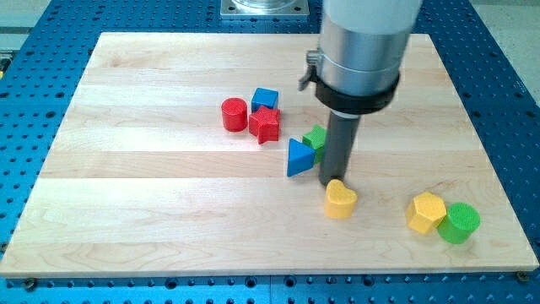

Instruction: Push the yellow heart into the yellow hexagon

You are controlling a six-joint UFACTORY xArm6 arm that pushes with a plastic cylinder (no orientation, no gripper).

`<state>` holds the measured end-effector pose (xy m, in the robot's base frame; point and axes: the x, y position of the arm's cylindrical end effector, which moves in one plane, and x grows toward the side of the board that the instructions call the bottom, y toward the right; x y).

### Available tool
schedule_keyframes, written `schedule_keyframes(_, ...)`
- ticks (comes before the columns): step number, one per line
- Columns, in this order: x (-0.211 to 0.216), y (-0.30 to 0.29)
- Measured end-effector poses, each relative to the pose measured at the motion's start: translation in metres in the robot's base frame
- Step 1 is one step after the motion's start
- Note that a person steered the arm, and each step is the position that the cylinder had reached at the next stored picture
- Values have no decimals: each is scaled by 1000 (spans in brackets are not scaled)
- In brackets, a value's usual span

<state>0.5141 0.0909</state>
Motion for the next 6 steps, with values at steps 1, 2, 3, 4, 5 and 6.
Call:
schedule_keyframes(1,29,34)
schedule_keyframes(2,32,48)
schedule_keyframes(3,16,-5)
schedule_keyframes(4,33,-23)
schedule_keyframes(5,38,-28)
schedule_keyframes(6,25,-55)
